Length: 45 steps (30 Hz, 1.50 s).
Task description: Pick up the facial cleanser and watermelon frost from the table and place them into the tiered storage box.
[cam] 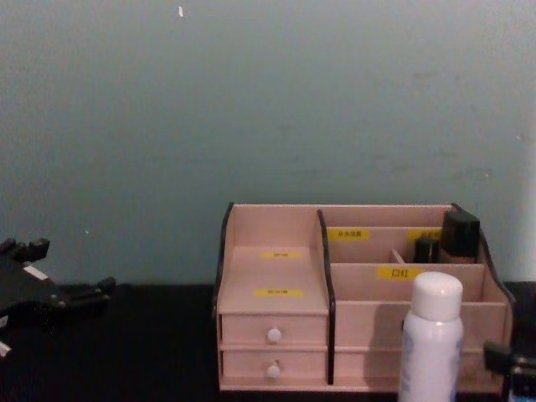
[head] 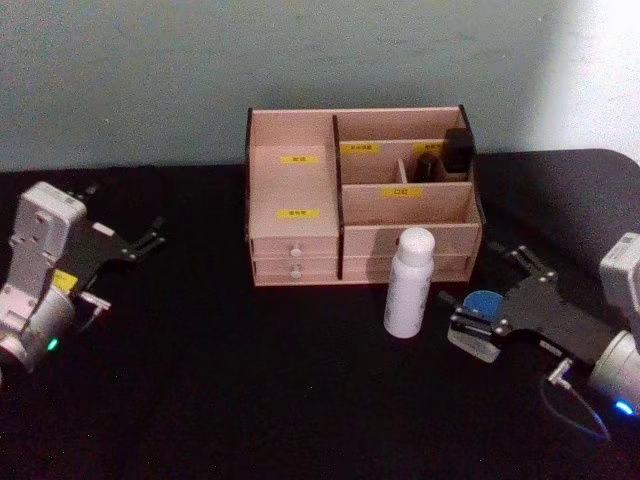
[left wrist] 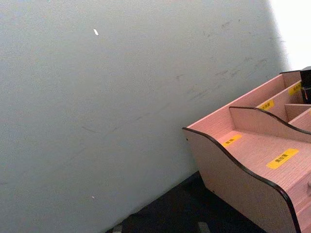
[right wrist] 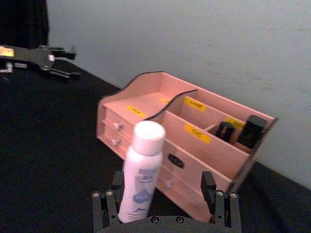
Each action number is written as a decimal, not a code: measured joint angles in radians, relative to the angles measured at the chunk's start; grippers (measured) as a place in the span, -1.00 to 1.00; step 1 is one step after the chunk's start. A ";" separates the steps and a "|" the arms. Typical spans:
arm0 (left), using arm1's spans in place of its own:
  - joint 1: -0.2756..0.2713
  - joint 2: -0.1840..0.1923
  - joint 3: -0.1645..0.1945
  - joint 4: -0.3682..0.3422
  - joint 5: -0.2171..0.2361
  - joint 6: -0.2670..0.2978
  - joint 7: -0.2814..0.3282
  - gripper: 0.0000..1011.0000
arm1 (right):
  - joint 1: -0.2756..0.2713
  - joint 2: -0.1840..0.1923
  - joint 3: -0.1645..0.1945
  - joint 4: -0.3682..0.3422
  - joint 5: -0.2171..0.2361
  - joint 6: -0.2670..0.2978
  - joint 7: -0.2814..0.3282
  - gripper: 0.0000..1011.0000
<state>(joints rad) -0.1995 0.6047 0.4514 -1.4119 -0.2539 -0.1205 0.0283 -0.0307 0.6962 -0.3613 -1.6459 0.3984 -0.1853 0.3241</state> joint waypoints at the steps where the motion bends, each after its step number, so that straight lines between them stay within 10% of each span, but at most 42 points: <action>1: 0.000 0.000 0.000 0.000 0.000 0.000 0.000 0.98 | 0.003 -0.003 -0.002 0.004 0.002 0.001 0.009 0.98; 45: 0.000 0.000 0.000 0.000 0.000 0.000 0.000 0.98 | 0.183 -0.203 -0.031 0.242 -0.022 0.091 0.202 0.98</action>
<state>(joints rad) -0.1995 0.6047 0.4514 -1.4120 -0.2539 -0.1205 0.0283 0.1521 0.4932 -0.3925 -1.4043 0.3763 -0.0944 0.5261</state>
